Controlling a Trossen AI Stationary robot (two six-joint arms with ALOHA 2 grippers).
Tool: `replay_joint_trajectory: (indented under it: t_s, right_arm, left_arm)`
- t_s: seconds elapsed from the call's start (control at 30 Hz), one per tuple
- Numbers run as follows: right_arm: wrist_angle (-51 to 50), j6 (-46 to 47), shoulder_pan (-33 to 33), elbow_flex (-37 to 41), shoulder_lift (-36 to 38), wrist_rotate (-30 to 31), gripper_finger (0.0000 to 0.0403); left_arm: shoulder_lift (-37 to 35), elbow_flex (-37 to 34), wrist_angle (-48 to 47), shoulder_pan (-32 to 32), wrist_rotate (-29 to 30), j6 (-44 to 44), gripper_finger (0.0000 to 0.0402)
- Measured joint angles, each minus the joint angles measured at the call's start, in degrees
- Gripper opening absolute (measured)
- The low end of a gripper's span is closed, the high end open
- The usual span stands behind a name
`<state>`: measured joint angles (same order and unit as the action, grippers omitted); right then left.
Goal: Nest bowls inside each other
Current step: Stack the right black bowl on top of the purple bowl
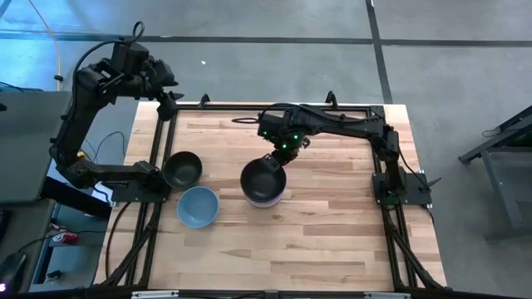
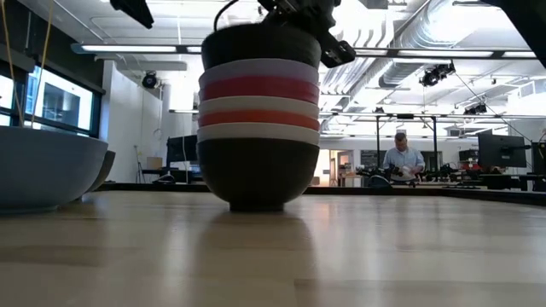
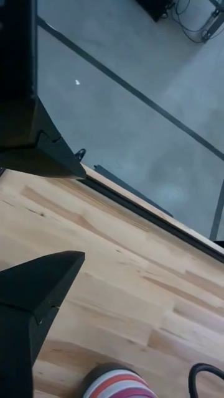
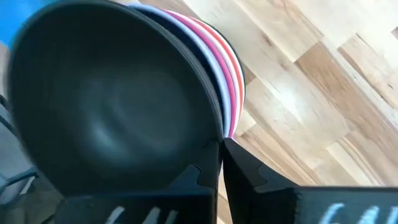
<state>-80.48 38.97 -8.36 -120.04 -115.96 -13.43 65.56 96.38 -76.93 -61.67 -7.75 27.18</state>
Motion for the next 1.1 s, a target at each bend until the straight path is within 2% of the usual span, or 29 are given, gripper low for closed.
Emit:
replay_joint_trajectory:
  t_s: [0.67,0.77,0.97,1.1]
  right_arm:
    - [1.6,-0.5,0.0,0.0,0.0,1.3,0.0003]
    - [2.5,-0.5,0.0,0.0,0.0,0.4,0.0024]
    - [2.9,-0.4,0.0,0.0,0.0,-0.2,0.0105]
    - [2.8,-0.9,0.0,0.0,0.0,-0.3,0.0137]
  left_arm:
    - [-1.0,0.0,-0.2,0.3,-0.4,0.0,0.0188]
    - [-1.0,0.0,-0.2,0.3,-0.4,0.0,0.0188]
    - [-1.0,0.0,-0.2,0.3,-0.4,-0.1,0.0188]
    - [-1.0,0.0,-0.2,0.3,-0.4,-0.2,0.0188]
